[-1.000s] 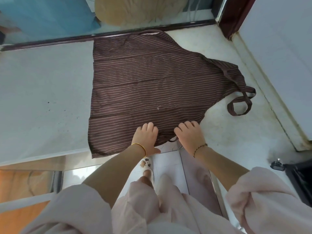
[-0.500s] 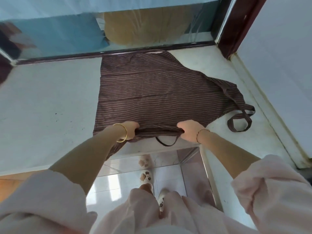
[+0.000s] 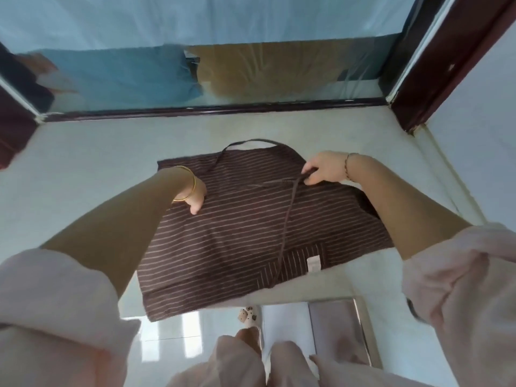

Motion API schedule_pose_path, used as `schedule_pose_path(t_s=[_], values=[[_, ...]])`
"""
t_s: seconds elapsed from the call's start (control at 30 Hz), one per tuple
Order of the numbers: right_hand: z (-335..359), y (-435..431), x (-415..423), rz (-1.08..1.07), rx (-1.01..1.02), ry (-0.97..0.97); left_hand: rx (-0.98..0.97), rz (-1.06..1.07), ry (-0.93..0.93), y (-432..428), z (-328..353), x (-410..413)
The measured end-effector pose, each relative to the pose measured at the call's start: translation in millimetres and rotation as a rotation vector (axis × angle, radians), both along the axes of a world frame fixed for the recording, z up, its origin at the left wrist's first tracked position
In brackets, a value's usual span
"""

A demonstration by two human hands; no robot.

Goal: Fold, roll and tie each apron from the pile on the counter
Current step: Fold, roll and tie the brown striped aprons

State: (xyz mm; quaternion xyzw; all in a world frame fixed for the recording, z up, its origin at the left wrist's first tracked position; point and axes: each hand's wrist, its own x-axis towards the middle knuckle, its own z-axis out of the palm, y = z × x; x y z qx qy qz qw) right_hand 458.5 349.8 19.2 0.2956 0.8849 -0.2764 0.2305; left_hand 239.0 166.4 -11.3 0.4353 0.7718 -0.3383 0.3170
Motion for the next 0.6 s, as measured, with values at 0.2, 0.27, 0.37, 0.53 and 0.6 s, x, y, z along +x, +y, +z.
schedule_pose_path(t_s=[0.2, 0.27, 0.37, 0.53, 0.6], values=[[-55.8, 49.6, -94.5, -0.212, 0.316, 0.209, 0.456, 0.054, 0.051, 46.8, -48.6, -77.9], [-89.8, 65.4, -116.6, -0.212, 0.331, 0.135, 0.536, 0.11, 0.02, 64.9, -73.7, -95.9], [-128.9, 71.2, -126.6, -0.14, 0.299, 0.002, 0.648, 0.234, -0.082, 83.1, -101.3, -102.8], [-152.1, 79.5, -133.9, -0.208, 0.338, 0.04, 0.7, 0.298, -0.047, 113.9, -117.6, -112.4], [-155.9, 85.1, -136.3, -0.254, 0.292, 0.029, 0.659, 0.261, -0.038, 125.5, -120.8, -117.4]])
